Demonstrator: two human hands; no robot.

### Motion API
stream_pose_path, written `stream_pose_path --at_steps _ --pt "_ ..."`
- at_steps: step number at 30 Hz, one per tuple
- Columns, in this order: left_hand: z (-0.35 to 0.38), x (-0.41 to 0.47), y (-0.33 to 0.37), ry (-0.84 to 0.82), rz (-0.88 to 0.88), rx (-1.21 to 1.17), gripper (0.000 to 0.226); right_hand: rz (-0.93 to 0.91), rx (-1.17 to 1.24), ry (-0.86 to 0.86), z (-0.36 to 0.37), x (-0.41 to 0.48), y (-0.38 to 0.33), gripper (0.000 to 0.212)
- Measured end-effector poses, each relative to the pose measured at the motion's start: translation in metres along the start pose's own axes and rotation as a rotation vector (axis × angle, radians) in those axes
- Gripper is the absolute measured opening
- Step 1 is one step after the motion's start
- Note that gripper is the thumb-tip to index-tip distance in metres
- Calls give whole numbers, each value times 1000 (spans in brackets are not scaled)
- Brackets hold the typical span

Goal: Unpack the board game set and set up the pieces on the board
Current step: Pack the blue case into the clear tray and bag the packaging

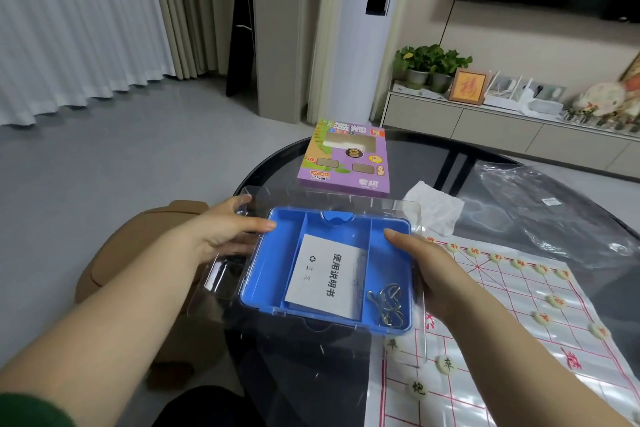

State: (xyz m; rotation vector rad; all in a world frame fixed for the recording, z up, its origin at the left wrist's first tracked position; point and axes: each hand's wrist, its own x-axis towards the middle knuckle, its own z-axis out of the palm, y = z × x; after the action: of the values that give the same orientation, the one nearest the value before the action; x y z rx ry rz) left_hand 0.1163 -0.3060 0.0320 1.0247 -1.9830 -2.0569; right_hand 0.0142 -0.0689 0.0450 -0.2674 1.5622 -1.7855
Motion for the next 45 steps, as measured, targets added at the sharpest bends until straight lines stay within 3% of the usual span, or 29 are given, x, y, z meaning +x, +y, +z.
stream_pose_path --at_steps 4,9,10,12,14,15,19,21,24,34,42,45 --pt "7 8 1 18 -3 42 77 -6 -22 29 -4 7 -1 5" --pt "9 20 10 -90 -41 34 88 3 -8 79 -22 11 -15 10" --pt "10 26 13 -56 -28 45 83 1 6 103 -28 12 -18 11" --pt "11 42 18 160 97 138 61 -10 23 160 -42 12 -26 11" --pt "14 59 22 382 311 374 42 -23 29 211 -56 13 -33 9" --pt "19 65 25 417 407 551 37 -27 32 232 -64 14 -35 9" --pt "46 89 34 229 639 1360 49 -10 24 315 -89 17 -36 9" --pt "61 105 37 192 688 1595 59 0 10 345 -97 18 -34 11" --pt "74 126 37 197 711 1762 65 -1 22 370 -104 20 -33 11" --pt "88 147 36 261 714 1744 54 -20 61 400 -113 26 -31 11" --pt "69 101 38 331 603 1506 37 -11 94 380 -114 13 -31 14" --pt "54 69 30 369 553 1293 28 -24 95 375 -110 -5 -30 15"
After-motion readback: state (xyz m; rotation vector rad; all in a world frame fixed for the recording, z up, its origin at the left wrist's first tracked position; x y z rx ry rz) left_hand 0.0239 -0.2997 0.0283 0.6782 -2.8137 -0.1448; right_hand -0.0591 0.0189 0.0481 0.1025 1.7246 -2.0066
